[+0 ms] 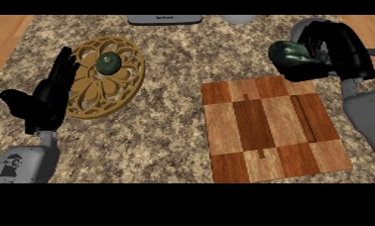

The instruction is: Pick the eggplant from the cutting board and place it in the pan

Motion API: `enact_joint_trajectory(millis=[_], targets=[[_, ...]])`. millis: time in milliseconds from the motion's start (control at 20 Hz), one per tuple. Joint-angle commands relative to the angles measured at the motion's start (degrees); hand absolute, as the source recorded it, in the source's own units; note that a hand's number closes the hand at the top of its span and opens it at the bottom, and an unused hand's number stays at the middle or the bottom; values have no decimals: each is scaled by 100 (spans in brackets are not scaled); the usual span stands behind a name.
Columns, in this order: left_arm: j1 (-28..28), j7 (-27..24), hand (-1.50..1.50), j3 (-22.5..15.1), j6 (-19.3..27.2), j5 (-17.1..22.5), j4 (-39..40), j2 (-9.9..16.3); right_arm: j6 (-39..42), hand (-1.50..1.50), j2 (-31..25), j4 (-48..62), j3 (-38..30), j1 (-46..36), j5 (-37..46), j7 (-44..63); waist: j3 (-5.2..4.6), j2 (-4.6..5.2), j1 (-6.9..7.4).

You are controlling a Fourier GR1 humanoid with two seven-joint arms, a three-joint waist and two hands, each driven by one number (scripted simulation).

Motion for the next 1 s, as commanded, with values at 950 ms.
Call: enact_joint_trajectory(millis=[950], targets=[[-740,180,0,-239,-161,-143,95,-317,-1044,150,-786,5620,-1938,-1370,392,-3383,52,304,708]])
